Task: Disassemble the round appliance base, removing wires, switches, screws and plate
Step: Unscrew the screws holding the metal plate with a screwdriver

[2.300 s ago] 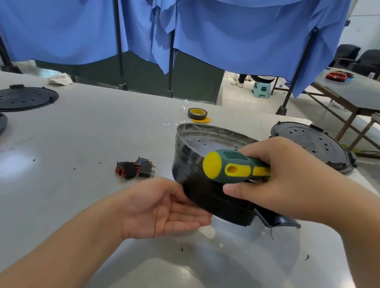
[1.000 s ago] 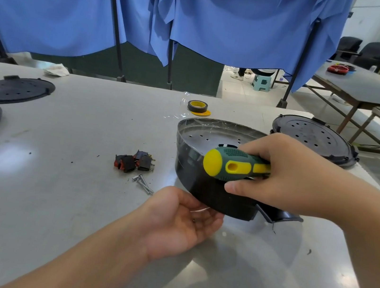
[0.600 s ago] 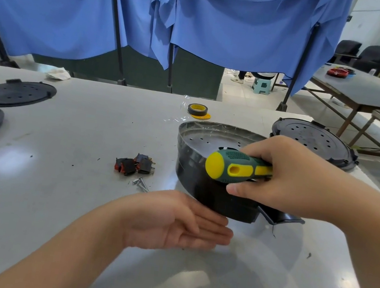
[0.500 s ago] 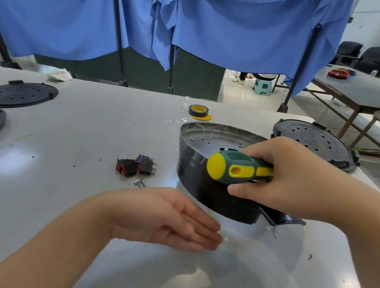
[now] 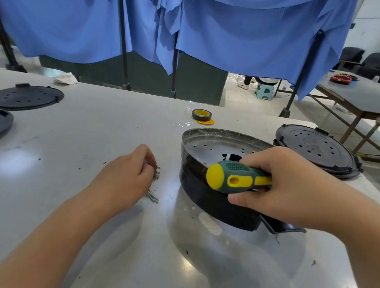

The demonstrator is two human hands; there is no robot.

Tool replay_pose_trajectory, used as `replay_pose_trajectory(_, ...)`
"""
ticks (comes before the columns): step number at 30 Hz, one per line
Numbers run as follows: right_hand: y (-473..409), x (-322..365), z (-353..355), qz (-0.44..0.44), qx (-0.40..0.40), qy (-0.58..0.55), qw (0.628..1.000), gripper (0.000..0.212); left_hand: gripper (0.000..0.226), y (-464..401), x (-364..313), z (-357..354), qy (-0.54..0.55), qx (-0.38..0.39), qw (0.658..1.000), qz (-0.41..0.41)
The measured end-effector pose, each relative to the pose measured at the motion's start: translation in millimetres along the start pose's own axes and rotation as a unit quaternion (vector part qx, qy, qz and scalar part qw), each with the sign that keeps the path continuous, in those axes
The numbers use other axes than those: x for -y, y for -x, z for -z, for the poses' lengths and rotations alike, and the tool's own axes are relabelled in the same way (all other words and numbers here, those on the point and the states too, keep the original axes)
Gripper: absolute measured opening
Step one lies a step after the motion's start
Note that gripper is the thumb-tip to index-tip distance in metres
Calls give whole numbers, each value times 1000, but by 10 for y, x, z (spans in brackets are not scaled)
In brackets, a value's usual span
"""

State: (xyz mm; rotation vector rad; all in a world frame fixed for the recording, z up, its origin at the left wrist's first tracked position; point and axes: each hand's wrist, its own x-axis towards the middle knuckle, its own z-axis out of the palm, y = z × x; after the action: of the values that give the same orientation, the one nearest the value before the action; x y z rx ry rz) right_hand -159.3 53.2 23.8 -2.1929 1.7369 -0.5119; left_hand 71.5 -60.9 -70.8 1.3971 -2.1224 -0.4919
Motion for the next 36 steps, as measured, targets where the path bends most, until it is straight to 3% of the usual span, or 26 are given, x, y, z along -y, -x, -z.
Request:
replay_pose_trajectory(10,-4,-3,-16,3,8,0,1000,15,9,-33,167,-140,-72,55,995,-31)
replay_pose_trajectory(23,-12,2,-20,7,15,2,1000,16,6,-60,188,-137,-84,13,995,-44)
replay_pose_trajectory(27,-15,21,-36,4,17,16,1000,16,19,-53,38,-107,53,-17,998,-35)
replay_pose_trajectory(31,-30,49,-129,2,9,45,999,23,35,23,-223,-128,284,47,957,37)
replay_pose_trajectory(36,-56,88,-262,6,14,59,998,26,65,60,-321,-129,302,64,949,71)
